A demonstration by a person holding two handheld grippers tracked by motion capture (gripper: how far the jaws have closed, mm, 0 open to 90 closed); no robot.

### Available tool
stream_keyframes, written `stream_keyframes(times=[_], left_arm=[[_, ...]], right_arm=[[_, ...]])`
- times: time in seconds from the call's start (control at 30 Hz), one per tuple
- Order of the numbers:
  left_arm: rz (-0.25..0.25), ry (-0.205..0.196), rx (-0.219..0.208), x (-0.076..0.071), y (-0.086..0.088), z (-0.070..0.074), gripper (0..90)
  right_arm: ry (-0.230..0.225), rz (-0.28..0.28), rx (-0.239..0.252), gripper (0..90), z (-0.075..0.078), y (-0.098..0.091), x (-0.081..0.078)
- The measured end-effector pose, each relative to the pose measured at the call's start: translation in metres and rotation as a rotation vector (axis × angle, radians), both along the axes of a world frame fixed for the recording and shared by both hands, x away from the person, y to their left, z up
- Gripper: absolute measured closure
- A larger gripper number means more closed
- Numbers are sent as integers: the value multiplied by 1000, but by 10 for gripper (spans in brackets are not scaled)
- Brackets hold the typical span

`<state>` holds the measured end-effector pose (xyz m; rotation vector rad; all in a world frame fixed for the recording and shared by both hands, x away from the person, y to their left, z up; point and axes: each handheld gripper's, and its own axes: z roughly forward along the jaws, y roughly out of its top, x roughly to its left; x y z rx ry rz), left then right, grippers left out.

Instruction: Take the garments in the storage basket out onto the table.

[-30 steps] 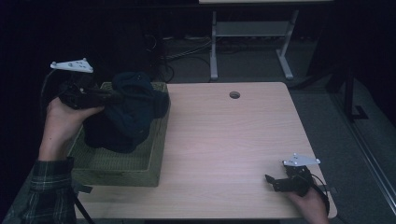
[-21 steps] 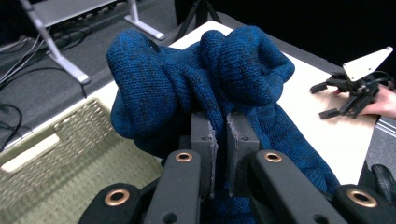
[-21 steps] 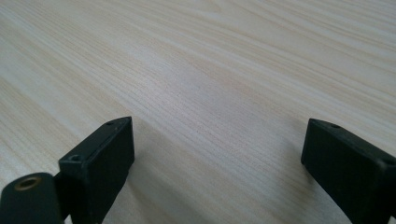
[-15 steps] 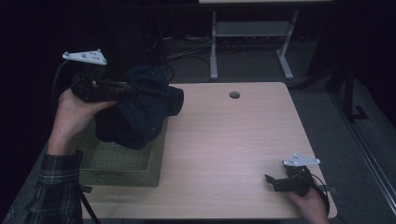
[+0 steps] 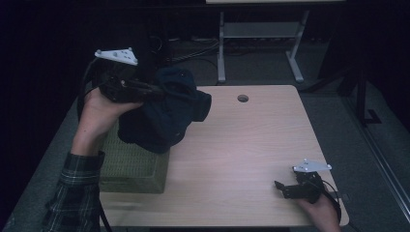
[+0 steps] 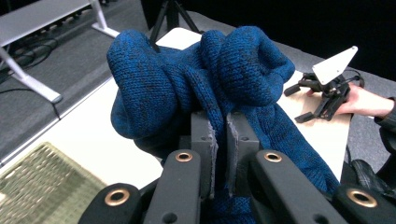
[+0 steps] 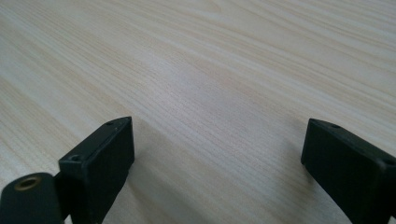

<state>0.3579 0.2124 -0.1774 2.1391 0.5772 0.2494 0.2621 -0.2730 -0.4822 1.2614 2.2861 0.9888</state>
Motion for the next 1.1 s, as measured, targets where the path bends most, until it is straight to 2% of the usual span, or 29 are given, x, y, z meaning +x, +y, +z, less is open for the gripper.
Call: stream_keyframes(times=[0.3,0.8,1.1], left_arm=[[-46,19,3,6,-35,-14,836],[-152,83,-20,10,-100,-53,835],[-157,106,-1,11,-132,-82,835]], right_arm=[[1,0,1,92,0,0,0],[-1,0,0,92,0,0,0],[-1,1,0,92,0,0,0]])
